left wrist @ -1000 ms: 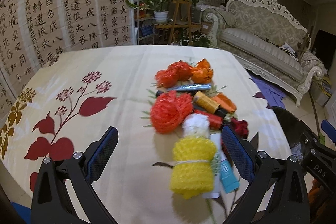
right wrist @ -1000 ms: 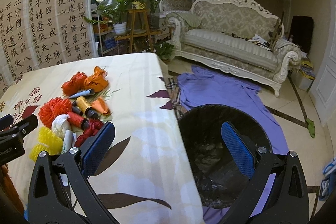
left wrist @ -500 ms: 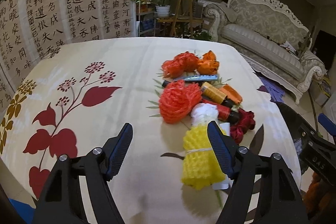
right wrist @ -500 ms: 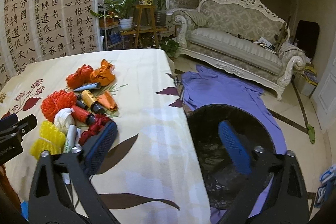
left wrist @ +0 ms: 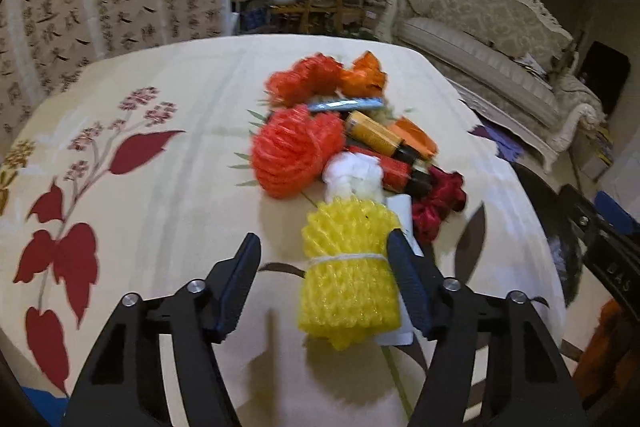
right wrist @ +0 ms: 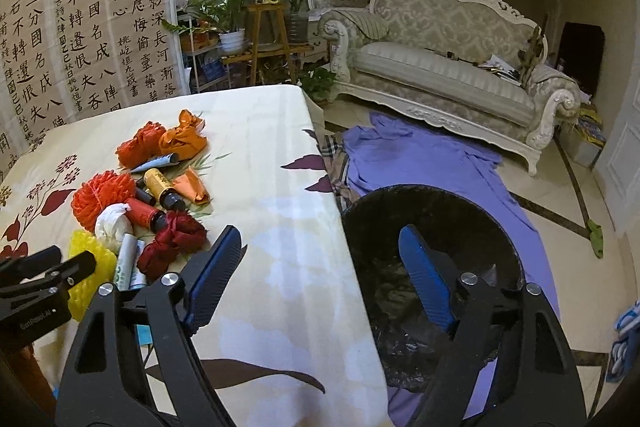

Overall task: Collect trash
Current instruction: 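Grasp the yellow foam net with the left tool while the right tool grasps the white tube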

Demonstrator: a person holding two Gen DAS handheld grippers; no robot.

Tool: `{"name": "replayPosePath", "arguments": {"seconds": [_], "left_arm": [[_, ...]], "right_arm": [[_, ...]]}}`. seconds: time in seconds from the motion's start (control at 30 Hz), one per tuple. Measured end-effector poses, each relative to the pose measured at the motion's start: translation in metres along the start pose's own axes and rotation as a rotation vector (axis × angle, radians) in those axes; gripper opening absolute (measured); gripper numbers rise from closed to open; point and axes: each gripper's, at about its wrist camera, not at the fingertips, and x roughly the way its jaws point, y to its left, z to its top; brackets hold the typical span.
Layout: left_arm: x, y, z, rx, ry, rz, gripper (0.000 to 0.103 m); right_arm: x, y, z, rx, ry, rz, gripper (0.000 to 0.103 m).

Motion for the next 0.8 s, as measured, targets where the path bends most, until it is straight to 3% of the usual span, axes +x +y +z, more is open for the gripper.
{"name": "replayPosePath", "arguments": {"seconds": [0.1, 0.4, 0.6, 0.67, 0.8], "left_arm": [[0.001, -0.003, -0.004, 0.015, 0.006, -0.04, 0.042], [-0.024, 0.005, -0.007, 0.051, -0.045, 0.012, 0.039], [-0.033, 0.038, -0.006, 0.027, -0.056, 0.101, 0.039], [-0.034, 0.048, -0.007, 0.014, -0.062, 0.132, 0.039], [-0.035, 0.071, -0.009, -0.007, -0.073, 0.201, 0.039]], "right_arm": [[-0.001, 0.005, -0.001, -0.009, 0.0, 0.008, 0.079], [-0.005, 0.026, -0.003, -0.048, 0.01, 0.049, 0.077], [-0.003, 0.054, -0.007, -0.094, 0.052, 0.127, 0.056], [-0.003, 0.067, -0.009, -0.114, 0.074, 0.162, 0.042], [-0.004, 0.093, -0.014, -0.157, 0.116, 0.233, 0.032]]}}
